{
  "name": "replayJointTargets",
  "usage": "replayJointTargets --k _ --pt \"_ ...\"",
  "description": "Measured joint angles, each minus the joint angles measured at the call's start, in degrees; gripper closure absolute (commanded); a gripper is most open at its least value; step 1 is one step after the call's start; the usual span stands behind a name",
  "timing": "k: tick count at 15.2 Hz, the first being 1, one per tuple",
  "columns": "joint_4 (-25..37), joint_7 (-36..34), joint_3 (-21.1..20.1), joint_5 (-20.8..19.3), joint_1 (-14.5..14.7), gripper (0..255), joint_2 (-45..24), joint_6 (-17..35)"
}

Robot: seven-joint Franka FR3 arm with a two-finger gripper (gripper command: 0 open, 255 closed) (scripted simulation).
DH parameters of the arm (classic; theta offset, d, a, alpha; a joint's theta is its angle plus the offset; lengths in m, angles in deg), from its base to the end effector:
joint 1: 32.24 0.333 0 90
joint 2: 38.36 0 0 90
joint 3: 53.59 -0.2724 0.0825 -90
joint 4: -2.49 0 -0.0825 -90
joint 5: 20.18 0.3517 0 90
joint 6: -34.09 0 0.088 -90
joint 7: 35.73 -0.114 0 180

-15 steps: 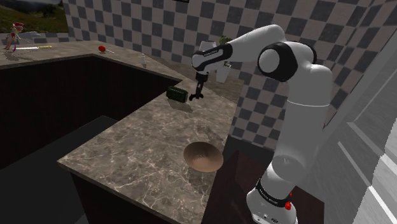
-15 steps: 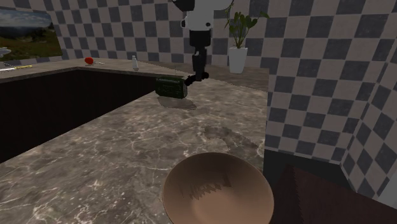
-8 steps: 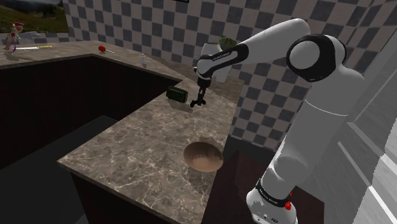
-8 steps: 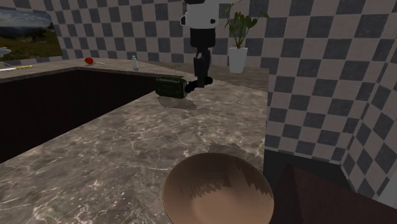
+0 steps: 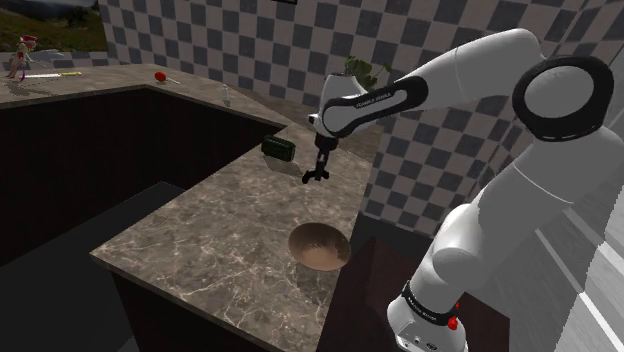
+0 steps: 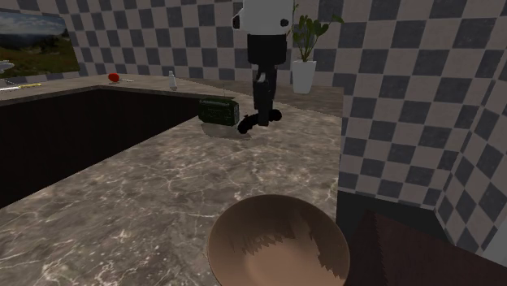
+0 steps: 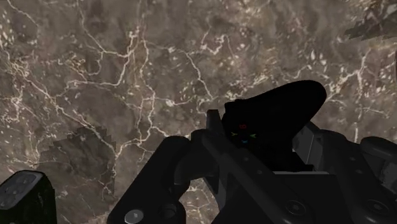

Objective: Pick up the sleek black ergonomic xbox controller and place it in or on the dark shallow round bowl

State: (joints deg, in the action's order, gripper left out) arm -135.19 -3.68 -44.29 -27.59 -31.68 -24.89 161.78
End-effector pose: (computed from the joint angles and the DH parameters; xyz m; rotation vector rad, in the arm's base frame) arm 0.4432 -0.0726 0.3779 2.9680 0.7362 0.0493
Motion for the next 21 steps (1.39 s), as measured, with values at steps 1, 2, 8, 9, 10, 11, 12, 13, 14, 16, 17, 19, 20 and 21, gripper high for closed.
replayJointTargets --k 1,2,8,9,10,11,12,13,14,16,17,19,20,21 --pt "-1.39 -1.04 -0.65 -0.17 0.28 255 1.76 -0.47" --pt "-3.37 -2.20 -1.41 -0.36 0.57 255 4.12 -0.95" --pt "-12.50 -8.79 -6.28 0.54 3.00 255 15.15 -3.38" --pt "-13.87 -9.85 -7.19 0.97 3.55 255 17.34 -4.29" --pt "-15.69 -11.15 -8.23 1.47 4.20 255 19.35 -4.58" --pt "-16.76 -12.16 -9.08 1.98 4.79 255 20.80 -5.06" --pt "-17.97 -13.33 -10.09 2.64 5.54 255 22.77 -5.93" --pt "-19.21 -14.29 -10.91 3.21 6.19 255 24.56 -6.54" --pt "-20.01 -15.42 -11.92 3.99 7.03 255 26.64 -7.87" --pt "-22.43 -17.99 -14.13 5.74 8.94 255 30.09 -9.11" --pt "-23.65 -19.27 -15.22 6.69 10.01 255 32.10 -9.99" --pt "-24.49 -20.24 -16.04 7.37 10.73 255 32.80 -9.92" --pt "-25.15 -20.62 -16.36 7.61 10.96 255 32.66 -9.16" --pt "-25.79 -20.72 -16.45 7.66 10.99 255 32.37 -8.26"
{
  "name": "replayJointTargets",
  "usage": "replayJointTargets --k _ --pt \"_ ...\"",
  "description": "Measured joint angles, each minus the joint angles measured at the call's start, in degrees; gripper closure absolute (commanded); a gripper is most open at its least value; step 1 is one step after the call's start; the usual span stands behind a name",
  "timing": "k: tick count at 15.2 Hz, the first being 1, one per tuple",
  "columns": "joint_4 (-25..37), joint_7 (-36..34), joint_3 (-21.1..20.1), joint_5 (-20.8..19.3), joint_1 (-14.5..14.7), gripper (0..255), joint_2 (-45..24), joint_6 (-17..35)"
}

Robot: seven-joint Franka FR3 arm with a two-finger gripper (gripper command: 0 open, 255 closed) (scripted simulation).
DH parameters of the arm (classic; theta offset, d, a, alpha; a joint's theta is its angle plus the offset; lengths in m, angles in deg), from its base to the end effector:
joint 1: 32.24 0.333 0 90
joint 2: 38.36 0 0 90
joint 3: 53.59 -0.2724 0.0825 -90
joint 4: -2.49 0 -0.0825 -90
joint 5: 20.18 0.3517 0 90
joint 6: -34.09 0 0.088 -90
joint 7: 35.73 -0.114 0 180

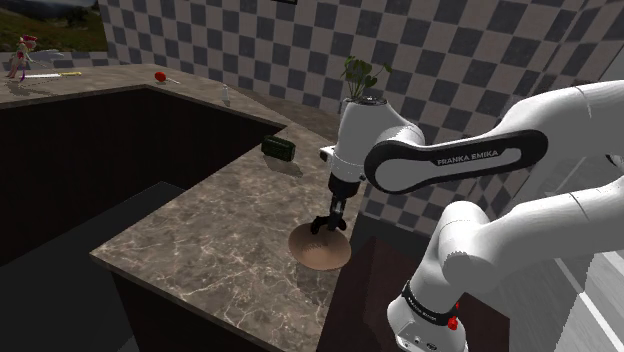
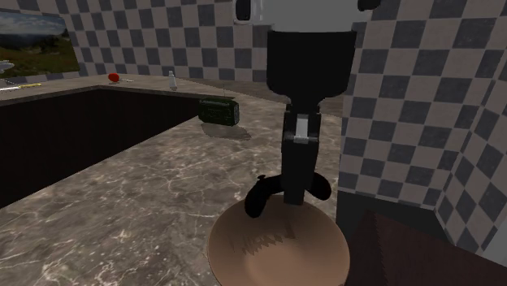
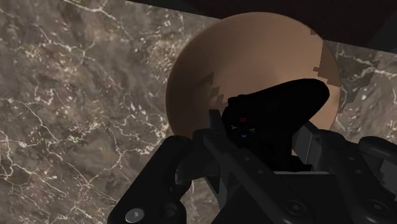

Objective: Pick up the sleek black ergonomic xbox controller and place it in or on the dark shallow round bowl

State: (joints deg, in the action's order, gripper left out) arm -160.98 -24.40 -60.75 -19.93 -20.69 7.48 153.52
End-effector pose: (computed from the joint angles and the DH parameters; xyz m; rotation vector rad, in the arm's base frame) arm 0.2898 0.0907 0.3794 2.9671 0.7352 0.0481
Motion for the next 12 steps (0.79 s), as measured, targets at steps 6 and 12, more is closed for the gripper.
replayJointTargets --k 6,12 --pt "-3.50 -0.50 -0.49 0.14 0.01 255 -2.43 5.89" --pt "-5.93 -0.97 -0.99 0.03 -0.30 255 -6.59 12.47"
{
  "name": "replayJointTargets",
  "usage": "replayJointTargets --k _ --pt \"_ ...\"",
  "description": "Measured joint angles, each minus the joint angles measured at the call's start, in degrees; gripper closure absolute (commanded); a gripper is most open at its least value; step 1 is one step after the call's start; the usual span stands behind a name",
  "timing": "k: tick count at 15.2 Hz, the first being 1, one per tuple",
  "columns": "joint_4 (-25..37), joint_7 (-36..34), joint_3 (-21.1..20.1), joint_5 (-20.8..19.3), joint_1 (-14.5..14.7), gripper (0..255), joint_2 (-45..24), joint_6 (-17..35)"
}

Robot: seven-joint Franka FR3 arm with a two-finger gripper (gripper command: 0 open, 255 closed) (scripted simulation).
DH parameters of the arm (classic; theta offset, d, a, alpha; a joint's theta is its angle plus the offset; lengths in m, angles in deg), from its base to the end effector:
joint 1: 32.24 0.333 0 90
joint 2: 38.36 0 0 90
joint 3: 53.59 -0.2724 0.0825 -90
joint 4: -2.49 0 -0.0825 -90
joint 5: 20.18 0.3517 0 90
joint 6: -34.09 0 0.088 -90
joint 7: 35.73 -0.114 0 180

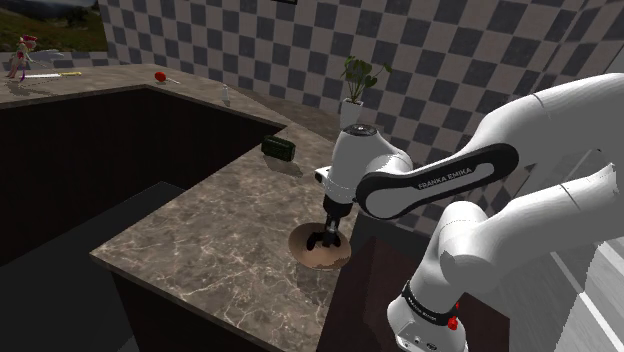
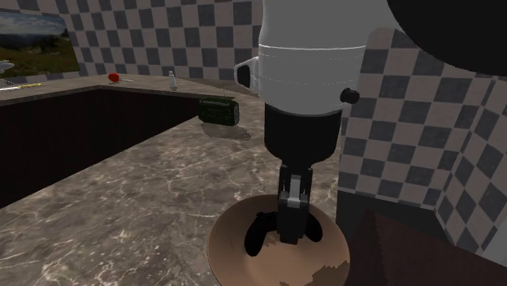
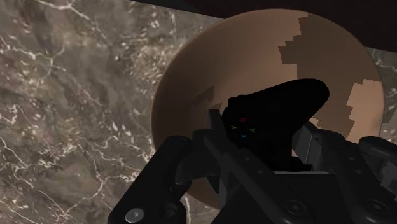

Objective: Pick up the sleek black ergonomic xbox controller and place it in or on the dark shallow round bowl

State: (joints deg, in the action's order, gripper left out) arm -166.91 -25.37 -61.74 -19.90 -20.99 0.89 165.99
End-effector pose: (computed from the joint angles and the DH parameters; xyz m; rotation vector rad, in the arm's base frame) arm 0.2910 0.0911 0.3197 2.9672 0.7349 0.0475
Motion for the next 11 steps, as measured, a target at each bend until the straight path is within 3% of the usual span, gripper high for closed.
replayJointTargets --k 6,7,11 --pt "-0.61 -0.20 -0.16 0.08 0.09 255 -0.40 1.06" --pt "-0.62 -0.20 -0.17 0.08 0.09 0 -0.40 1.06" --pt "-0.62 -0.21 -0.17 0.08 0.09 0 -0.40 1.07"
